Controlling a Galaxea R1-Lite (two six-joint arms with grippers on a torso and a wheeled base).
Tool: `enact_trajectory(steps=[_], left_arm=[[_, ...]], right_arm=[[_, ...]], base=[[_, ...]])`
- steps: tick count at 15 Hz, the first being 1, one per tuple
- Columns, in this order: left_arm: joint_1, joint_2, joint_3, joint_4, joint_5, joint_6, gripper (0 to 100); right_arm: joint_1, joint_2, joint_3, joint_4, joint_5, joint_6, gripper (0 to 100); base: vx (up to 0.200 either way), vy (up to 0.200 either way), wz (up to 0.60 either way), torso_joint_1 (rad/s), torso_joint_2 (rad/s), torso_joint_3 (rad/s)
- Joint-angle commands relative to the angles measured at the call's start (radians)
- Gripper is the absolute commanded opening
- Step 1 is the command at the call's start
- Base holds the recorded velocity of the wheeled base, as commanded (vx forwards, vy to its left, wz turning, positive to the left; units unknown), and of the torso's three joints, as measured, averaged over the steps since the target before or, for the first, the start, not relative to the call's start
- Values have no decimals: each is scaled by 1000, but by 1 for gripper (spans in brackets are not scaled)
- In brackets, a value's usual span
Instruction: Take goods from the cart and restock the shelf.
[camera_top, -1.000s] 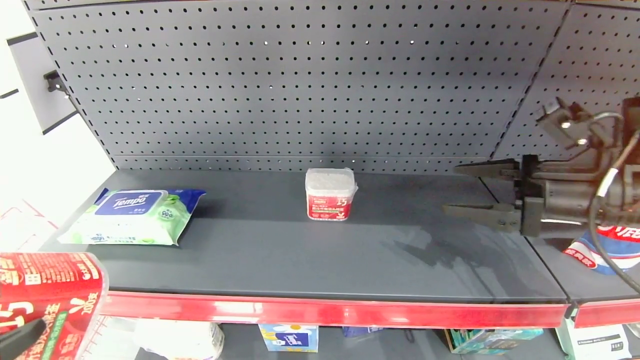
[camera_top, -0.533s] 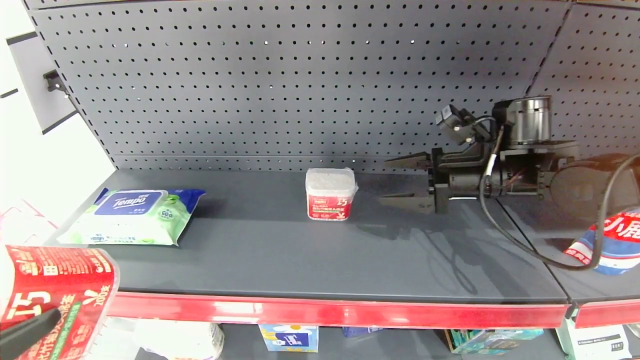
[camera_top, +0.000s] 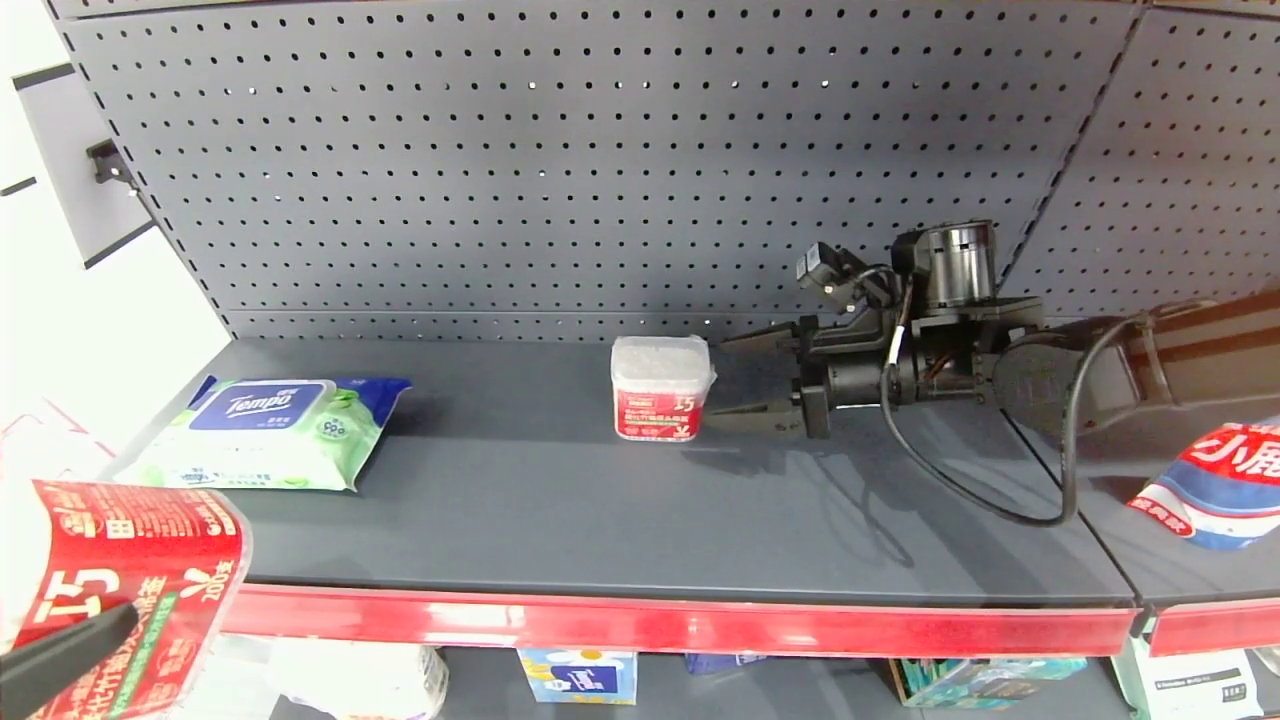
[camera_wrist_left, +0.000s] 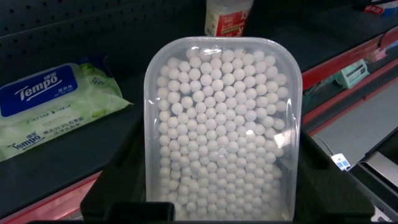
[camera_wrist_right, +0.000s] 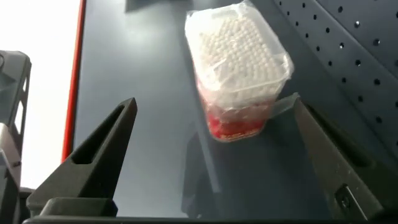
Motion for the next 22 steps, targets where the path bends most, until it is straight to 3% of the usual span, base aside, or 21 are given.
enact_trajectory(steps=[1, 22], left_arm=[[0, 1, -1, 0, -1, 0, 0], [0, 0, 1, 2, -4, 0, 0]], right_arm=[[1, 27, -30, 1, 0, 0, 100], [60, 188, -188, -8, -16, -3, 100]], base=[[0, 0, 0, 0, 0, 0], [0, 0, 0, 0, 0, 0]])
